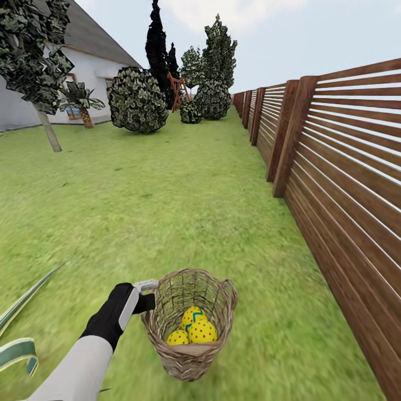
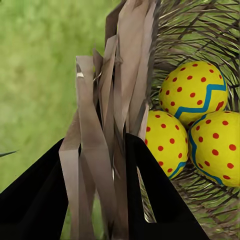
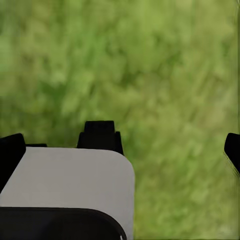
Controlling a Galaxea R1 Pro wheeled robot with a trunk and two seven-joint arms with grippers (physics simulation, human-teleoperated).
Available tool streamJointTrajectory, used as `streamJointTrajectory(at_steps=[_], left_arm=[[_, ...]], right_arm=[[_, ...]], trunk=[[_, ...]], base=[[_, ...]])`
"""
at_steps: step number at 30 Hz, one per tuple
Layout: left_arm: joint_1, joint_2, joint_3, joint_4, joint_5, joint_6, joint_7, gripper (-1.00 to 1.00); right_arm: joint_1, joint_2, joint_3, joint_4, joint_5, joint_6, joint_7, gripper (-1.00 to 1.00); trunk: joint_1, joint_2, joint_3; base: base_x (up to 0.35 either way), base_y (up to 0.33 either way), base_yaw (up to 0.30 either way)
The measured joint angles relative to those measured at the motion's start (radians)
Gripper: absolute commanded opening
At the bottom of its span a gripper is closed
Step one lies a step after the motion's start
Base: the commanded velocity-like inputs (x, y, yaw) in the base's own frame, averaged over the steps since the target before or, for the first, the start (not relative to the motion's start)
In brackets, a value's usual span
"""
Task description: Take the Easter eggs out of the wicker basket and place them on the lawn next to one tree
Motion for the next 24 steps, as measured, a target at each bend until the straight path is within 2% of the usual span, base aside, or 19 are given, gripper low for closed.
streamJointTrajectory(at_steps=[24], left_arm=[[0.0, 0.0, 0.0, 0.0, 0.0, 0.0, 0.0, -1.0]], right_arm=[[0.001, -0.003, 0.0, 0.005, 0.0, 0.0, -0.004, 1.0]], trunk=[[0.0, 0.0, 0.0]], base=[[0.318, 0.0, 0.0]])
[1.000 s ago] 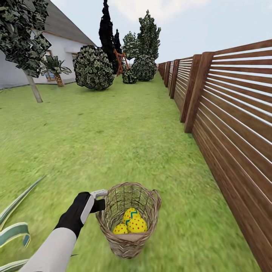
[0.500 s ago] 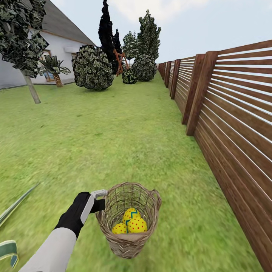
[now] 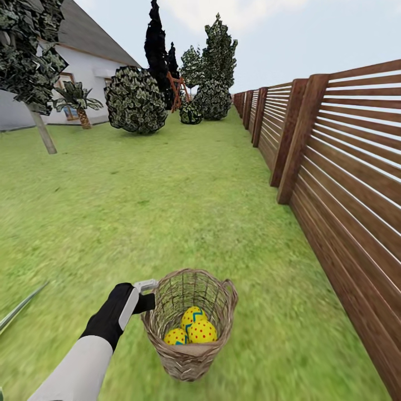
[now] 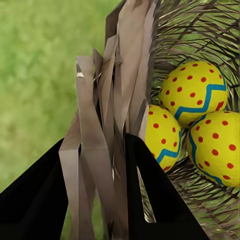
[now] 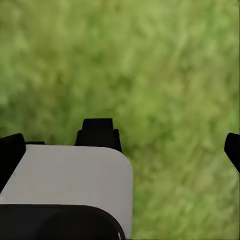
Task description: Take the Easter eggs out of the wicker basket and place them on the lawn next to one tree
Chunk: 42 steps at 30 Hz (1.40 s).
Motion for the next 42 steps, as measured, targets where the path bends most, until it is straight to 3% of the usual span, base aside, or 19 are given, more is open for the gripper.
streamJointTrajectory(at_steps=[30, 32, 42], left_arm=[[0.0, 0.001, 0.001, 0.0, 0.0, 0.0, 0.0, -1.0], [0.0, 0.001, 0.002, -0.001, -0.002, 0.0, 0.0, -1.0], [0.0, 0.002, 0.002, -0.001, 0.001, 0.0, 0.0, -1.0]], right_arm=[[0.004, 0.003, 0.0, 0.0, -0.003, 0.0, -0.001, 1.0], [0.004, 0.018, -0.001, 0.001, 0.001, 0.0, -0.002, 1.0], [0.003, 0.027, -0.006, -0.008, -0.002, 0.0, 0.001, 1.0]], trunk=[[0.0, 0.0, 0.0], [0.0, 0.0, 0.0], [0.0, 0.0, 0.0]], base=[[0.318, 0.0, 0.0], [0.318, 0.0, 0.0], [0.318, 0.0, 0.006]])
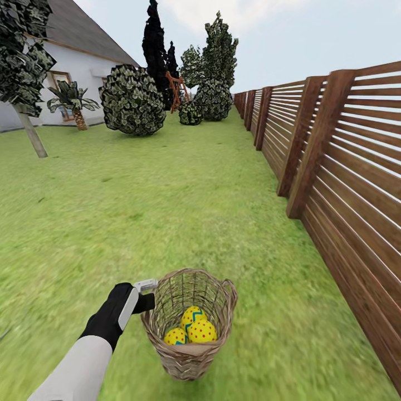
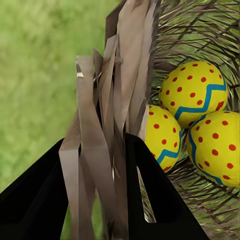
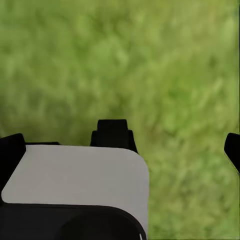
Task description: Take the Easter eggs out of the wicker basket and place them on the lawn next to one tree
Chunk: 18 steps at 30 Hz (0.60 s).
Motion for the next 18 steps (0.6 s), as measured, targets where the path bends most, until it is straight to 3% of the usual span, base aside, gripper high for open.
streamJointTrajectory(at_steps=[18], left_arm=[[0.0, 0.0, 0.0, -0.002, 0.0, 0.0, 0.0, -1.0]], right_arm=[[0.001, 0.002, 0.004, 0.001, 0.009, -0.001, 0.0, 1.0]], trunk=[[0.0, 0.0, -0.001]], base=[[0.318, 0.0, 0.281]])
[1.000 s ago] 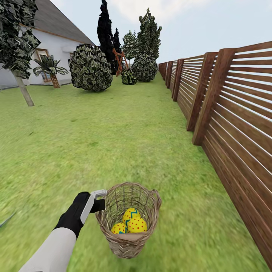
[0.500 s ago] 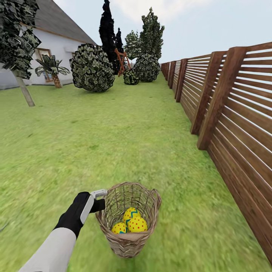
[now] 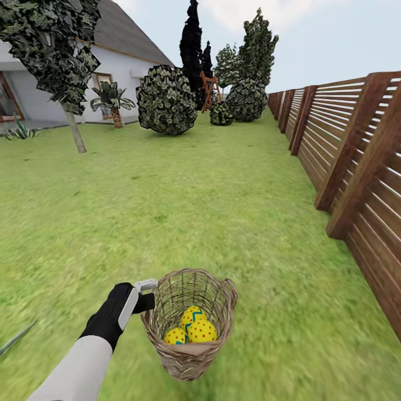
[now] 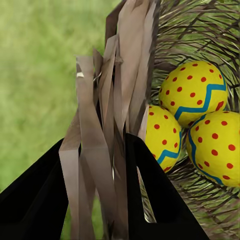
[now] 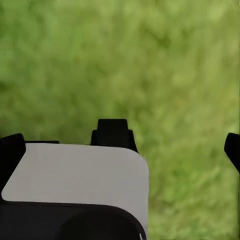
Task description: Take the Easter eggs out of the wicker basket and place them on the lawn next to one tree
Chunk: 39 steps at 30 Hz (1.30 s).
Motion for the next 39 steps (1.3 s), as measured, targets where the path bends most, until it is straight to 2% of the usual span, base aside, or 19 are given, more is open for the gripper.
streamJointTrajectory(at_steps=[39], left_arm=[[0.0, 0.0, 0.0, 0.0, -0.001, 0.0, 0.0, -1.0]], right_arm=[[0.0, 0.0, 0.0, 0.001, 0.005, 0.0, -0.005, 1.0]], trunk=[[0.0, 0.0, 0.0]], base=[[0.318, 0.0, 0.292]])
